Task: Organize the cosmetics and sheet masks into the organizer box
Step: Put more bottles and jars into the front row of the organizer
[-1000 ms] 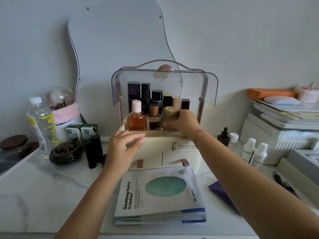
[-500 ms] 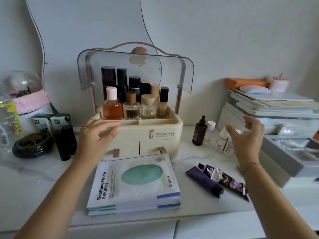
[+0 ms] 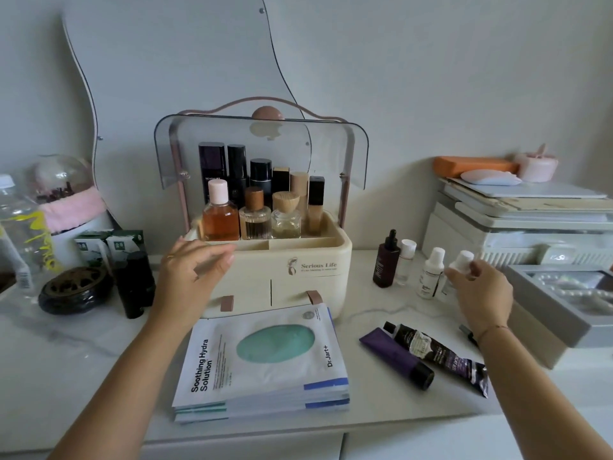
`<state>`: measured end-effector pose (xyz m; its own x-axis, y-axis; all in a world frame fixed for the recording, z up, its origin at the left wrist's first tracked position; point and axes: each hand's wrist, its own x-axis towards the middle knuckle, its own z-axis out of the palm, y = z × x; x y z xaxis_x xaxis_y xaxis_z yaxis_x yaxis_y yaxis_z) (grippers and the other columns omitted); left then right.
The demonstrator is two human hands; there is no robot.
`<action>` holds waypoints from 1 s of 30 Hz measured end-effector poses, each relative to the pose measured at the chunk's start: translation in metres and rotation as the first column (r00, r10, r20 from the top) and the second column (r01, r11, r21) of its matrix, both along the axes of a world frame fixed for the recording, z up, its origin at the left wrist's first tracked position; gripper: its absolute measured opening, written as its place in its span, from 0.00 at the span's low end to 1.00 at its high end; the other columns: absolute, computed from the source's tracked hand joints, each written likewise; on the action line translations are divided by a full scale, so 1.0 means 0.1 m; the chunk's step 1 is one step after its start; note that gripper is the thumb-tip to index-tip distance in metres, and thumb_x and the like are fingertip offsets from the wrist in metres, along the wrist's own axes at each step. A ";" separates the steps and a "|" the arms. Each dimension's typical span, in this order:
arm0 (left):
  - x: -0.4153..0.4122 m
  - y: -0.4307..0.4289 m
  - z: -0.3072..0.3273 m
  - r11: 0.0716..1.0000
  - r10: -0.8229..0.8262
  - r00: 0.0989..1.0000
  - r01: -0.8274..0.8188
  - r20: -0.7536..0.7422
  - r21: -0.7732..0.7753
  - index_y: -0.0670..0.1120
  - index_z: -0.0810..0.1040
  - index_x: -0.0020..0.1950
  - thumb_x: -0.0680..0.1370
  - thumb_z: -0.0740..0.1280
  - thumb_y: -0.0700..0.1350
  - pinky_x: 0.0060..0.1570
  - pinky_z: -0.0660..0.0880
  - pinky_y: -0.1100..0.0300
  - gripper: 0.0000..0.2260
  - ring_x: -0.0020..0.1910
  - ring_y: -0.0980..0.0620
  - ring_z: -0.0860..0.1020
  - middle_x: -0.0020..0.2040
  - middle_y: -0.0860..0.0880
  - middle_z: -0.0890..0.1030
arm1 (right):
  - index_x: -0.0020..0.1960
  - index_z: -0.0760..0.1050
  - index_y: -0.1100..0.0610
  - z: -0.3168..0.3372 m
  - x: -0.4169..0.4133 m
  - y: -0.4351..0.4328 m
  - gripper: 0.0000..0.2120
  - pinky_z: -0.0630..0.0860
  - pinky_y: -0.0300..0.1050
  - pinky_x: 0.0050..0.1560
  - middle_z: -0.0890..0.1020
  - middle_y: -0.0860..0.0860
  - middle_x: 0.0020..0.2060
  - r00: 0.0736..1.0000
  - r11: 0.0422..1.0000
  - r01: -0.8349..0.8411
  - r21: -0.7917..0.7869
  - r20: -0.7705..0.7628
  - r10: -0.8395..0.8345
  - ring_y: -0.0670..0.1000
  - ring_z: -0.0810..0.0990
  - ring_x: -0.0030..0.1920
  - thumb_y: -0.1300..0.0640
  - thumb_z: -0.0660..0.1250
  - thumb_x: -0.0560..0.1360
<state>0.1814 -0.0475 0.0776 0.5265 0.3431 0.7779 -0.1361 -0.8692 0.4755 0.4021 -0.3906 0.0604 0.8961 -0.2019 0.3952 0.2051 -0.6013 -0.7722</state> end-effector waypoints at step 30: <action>-0.02 -0.04 0.04 0.999 0.042 0.999 -0.042 -0.002 0.014 0.43 0.84 0.50 0.73 0.71 0.42 0.61 0.53 0.78 0.08 0.53 0.50 0.78 0.50 0.50 0.84 | 0.49 0.75 0.66 0.87 -0.48 2.02 0.11 0.76 0.55 0.47 0.80 0.61 0.45 0.857 0.852 -0.491 -0.183 0.075 0.510 0.60 0.78 0.46 0.58 0.63 0.76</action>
